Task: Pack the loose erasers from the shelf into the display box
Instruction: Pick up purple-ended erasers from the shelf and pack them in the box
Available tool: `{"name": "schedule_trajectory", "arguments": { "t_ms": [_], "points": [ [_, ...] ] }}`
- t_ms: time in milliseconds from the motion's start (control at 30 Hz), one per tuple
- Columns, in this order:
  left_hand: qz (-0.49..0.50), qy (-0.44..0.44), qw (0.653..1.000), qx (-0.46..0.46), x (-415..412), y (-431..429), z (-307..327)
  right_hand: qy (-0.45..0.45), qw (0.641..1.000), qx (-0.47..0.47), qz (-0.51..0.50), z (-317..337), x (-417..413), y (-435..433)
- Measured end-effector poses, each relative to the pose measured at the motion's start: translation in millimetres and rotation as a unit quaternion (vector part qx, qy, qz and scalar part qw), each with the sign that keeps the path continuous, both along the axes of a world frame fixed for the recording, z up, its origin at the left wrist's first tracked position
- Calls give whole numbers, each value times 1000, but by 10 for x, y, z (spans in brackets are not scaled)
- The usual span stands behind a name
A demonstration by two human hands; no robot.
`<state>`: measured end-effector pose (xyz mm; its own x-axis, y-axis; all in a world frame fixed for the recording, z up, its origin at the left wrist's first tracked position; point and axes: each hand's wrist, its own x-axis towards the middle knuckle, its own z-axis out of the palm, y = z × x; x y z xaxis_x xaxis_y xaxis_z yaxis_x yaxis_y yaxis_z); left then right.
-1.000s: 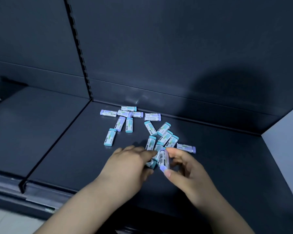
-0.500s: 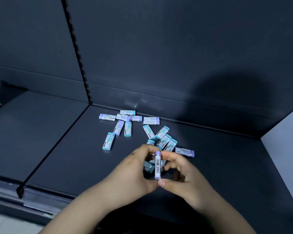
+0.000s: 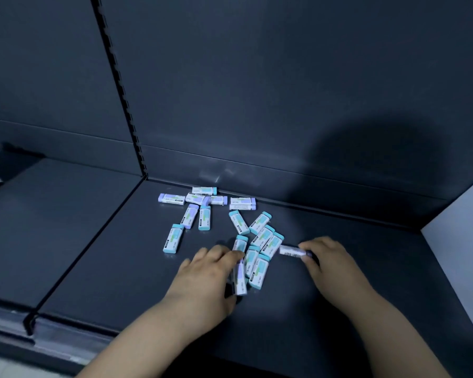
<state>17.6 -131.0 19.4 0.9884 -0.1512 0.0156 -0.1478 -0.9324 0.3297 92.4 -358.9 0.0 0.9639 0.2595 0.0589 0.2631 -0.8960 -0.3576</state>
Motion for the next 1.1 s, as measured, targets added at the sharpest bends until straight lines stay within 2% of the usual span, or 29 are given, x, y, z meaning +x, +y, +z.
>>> {"name": "schedule_trajectory", "arguments": {
  "t_ms": [167,233,300,433,467,633,933,1033,1100],
  "points": [
    [-3,7,1000,17,12,14,-17,2,982,190,-10,224,-88,54],
    [-5,15,1000,25,4,12,-20,21,976,217,6,326,-136,92],
    [-3,18,1000,21,1,10,-22,62,976,206,43,394,-168,131],
    [2,15,1000,13,8,-6,-23,149,979,32,138,322,-122,238],
    [3,13,1000,11,12,-9,-30,156,977,24,145,283,-116,291],
    [1,6,1000,1,8,-20,-42,104,985,117,75,192,-187,449],
    [-9,-1,1000,-24,-24,-24,-53,136,967,193,-96,275,-273,406],
    [-16,3,1000,-23,-39,-29,-52,167,948,257,-87,290,-326,534],
    [-21,7,1000,-21,-39,4,-59,186,946,261,-51,292,-358,532]
  ]
}}
